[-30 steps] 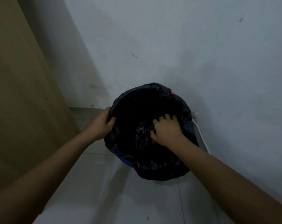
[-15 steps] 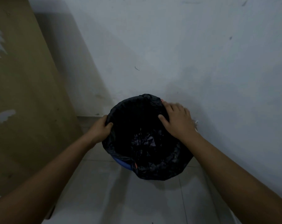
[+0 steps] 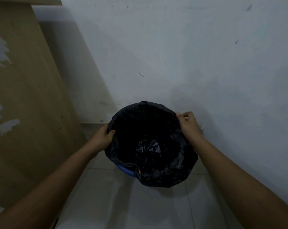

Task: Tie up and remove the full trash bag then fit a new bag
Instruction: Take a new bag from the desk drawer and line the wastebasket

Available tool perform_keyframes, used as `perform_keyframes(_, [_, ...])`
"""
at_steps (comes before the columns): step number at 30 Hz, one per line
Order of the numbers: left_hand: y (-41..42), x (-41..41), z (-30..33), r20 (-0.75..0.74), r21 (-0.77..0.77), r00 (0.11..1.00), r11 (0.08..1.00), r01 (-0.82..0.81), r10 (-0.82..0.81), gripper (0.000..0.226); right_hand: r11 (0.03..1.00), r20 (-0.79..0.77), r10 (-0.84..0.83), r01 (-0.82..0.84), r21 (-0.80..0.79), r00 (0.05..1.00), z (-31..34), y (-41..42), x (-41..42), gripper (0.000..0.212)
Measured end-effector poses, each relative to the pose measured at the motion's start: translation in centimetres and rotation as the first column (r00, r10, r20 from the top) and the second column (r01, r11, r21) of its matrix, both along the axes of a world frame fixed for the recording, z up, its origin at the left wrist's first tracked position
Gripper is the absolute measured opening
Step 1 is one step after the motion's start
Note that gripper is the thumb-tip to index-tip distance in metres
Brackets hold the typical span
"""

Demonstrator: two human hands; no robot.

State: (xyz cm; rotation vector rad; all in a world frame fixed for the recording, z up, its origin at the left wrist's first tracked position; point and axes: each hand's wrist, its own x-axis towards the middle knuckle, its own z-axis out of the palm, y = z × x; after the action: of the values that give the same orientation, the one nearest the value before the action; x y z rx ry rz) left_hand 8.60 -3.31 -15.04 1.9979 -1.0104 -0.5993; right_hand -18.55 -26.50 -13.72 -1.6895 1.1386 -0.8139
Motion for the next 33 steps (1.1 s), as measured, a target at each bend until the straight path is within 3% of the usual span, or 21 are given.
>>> perform_keyframes(3, [-0.5,0.2,-0.1,-0.048,0.002,0.999,1.0,-0.024,0.024,0.04,0.997,-0.048,0.008,-0.012,-0.07,0.999,-0.3,0.4,-0.6,0.05])
perform_keyframes(7, [-1.2,0.1,-0.4,-0.139,-0.001,0.983,0.993,-0.122,0.121,0.036,0.994,-0.07,0.097,-0.093,0.049,0.993,-0.7,1.1,-1.1,0.061])
perform_keyframes(13, [-1.5,-0.4,-0.6,-0.261,0.053,0.924,0.96,-0.274,0.278,0.036,0.999,-0.06,0.042,-0.041,0.024,0.997,-3.3,1.8,-1.1,0.035])
perform_keyframes(18, [-0.1,-0.7,0.0,-0.442,0.059,0.851,0.955,-0.289,0.285,0.064,0.991,-0.064,0.087,-0.079,0.109,0.994,-3.9,3.8,-1.5,0.062])
perform_keyframes(22, [2.1,-1.1,0.2,-0.312,0.123,0.931,0.98,-0.159,0.19,0.078,0.988,-0.004,-0.051,0.051,0.143,0.999,-4.6,6.3,-1.7,0.067])
perform_keyframes(25, [3.4,-1.4,-0.3,-0.26,0.12,0.937,0.971,-0.208,0.233,0.093,0.982,0.05,-0.16,0.154,0.109,0.986,-5.1,9.1,-2.1,0.052])
perform_keyframes(27, [4.1,-2.1,-0.4,-0.165,0.078,0.948,0.962,-0.262,0.272,0.082,0.985,0.032,-0.148,0.144,0.098,0.989,-5.6,10.9,-2.4,0.052])
perform_keyframes(29, [4.4,-3.1,-0.7,-0.049,-0.007,0.962,0.963,-0.271,0.27,0.048,0.982,0.03,-0.138,0.133,0.131,0.99,-5.9,12.5,-2.4,0.06])
perform_keyframes(33, [4.5,-4.8,-0.1,-0.103,0.025,0.967,0.973,-0.231,0.233,0.015,0.966,0.169,-0.21,0.177,0.19,0.963,-5.6,15.5,-2.0,0.059])
